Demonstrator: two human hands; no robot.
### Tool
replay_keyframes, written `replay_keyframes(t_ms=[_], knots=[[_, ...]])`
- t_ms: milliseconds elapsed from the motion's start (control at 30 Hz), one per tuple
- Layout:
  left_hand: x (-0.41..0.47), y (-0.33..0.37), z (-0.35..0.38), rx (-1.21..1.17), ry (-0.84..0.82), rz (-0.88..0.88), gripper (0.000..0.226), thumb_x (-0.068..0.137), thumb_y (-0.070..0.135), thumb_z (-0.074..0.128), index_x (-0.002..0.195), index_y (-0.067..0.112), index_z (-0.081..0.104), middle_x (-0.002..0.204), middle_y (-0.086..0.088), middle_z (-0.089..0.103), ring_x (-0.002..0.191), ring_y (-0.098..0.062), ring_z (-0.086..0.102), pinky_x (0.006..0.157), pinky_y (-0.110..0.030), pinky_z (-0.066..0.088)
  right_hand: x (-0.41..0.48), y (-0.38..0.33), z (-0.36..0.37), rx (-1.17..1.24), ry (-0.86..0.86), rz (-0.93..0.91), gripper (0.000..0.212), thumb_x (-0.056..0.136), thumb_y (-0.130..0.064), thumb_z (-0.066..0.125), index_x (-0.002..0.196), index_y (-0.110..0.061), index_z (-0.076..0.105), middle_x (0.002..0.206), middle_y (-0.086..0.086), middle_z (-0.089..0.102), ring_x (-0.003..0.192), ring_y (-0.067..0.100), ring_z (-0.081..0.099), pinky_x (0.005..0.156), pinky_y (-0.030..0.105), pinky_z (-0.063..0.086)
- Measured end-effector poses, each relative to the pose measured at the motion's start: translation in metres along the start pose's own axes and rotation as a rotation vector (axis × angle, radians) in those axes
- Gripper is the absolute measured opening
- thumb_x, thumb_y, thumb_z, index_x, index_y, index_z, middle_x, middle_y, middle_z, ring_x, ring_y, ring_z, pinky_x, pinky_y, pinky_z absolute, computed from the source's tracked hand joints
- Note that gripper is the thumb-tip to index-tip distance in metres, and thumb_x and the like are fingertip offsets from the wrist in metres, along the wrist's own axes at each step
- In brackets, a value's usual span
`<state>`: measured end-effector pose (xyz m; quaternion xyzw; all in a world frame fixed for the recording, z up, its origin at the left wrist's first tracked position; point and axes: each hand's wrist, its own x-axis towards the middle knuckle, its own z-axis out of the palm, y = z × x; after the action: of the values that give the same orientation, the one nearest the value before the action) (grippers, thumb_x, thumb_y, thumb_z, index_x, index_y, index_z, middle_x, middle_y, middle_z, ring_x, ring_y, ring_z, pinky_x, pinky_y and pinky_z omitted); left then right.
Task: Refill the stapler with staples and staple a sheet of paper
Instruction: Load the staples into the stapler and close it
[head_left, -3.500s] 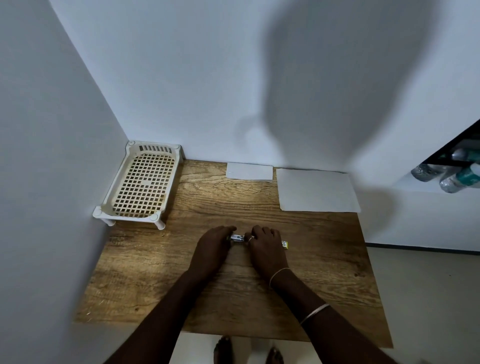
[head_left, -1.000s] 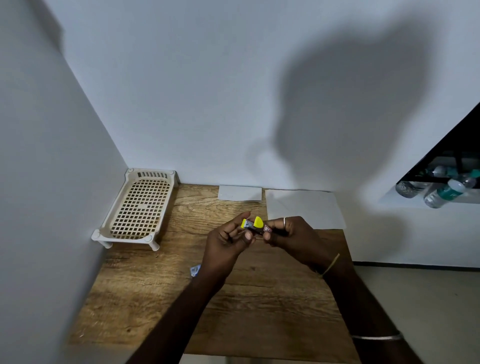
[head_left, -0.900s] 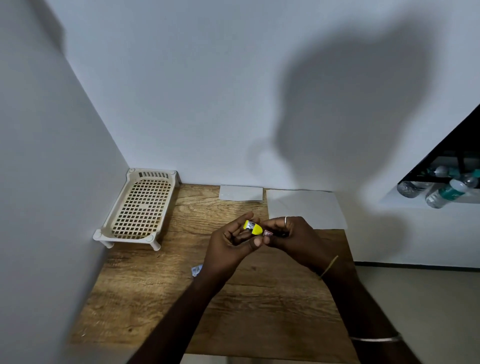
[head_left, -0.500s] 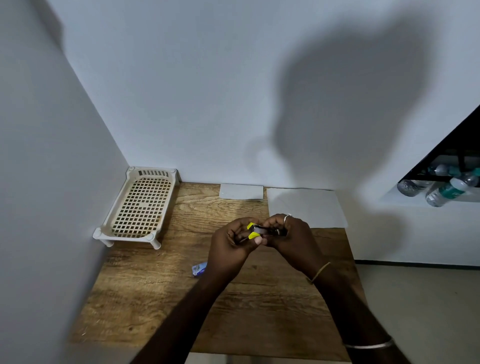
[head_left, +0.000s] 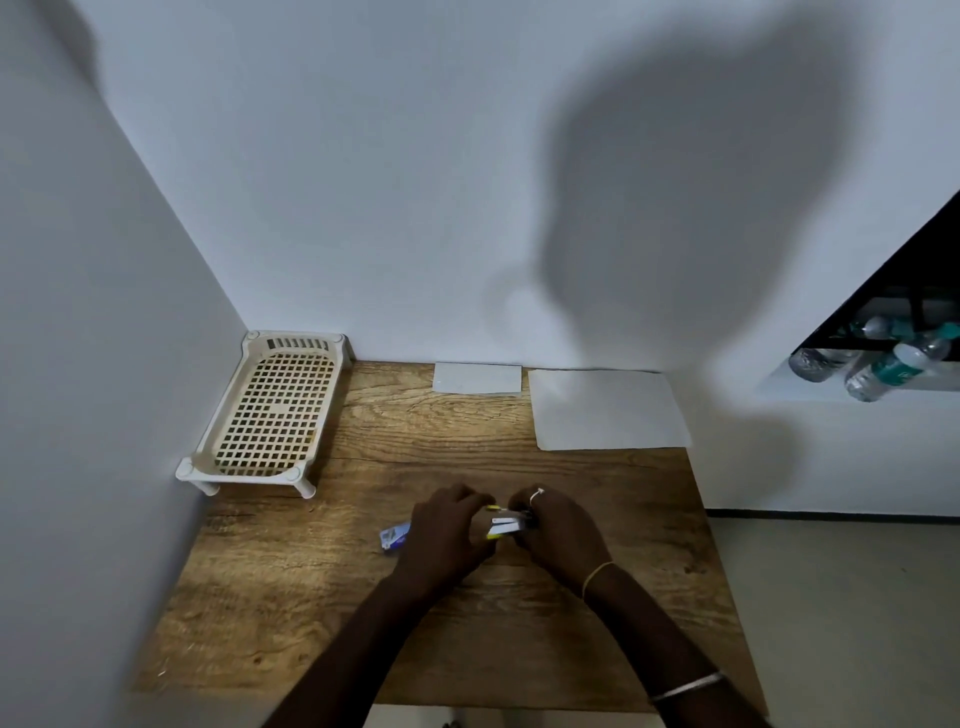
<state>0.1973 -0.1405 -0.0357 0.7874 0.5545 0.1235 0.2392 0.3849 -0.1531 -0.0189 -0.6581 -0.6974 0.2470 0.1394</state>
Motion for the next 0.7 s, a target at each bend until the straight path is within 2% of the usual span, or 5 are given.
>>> replay_keyframes(t_ms=[100,500,700], knots=[[-0.002,-0.008,0.019,0.055,-0.048,-0.036,0.057,0.077,0.049,0.076,0.131,0.038,0.059,0.125,0.008,0.056,0.115,-0.016,0.054,0.09,-0.037,0.036,0.0,0.007,0.013,-0.01,-0.037,0.019,0.028,0.077,-0.031,0.075,0.105,-0.029,0.072,0.104,-0.006,0.071,0.097,0.014,0.065,0.079,0.027,0.051],[0.007,-0.022,0.045,0.115,-0.038,-0.081,0.041,0.085,0.051,0.062,0.123,0.037,0.059,0.115,0.003,0.049,0.105,-0.02,0.048,0.084,-0.039,0.037,0.012,0.019,0.036,-0.087,-0.048,0.022,0.032,0.072,-0.037,0.08,0.102,-0.028,0.075,0.102,-0.006,0.07,0.097,0.016,0.064,0.084,0.036,0.055],[0.011,-0.029,0.047,0.152,-0.088,-0.064,0.057,0.077,0.059,0.07,0.128,0.038,0.057,0.119,0.002,0.049,0.109,-0.02,0.047,0.086,-0.039,0.038,0.016,0.023,0.037,-0.121,-0.058,-0.01,0.031,0.074,-0.036,0.079,0.105,-0.03,0.074,0.102,-0.008,0.068,0.099,0.016,0.063,0.085,0.034,0.052]])
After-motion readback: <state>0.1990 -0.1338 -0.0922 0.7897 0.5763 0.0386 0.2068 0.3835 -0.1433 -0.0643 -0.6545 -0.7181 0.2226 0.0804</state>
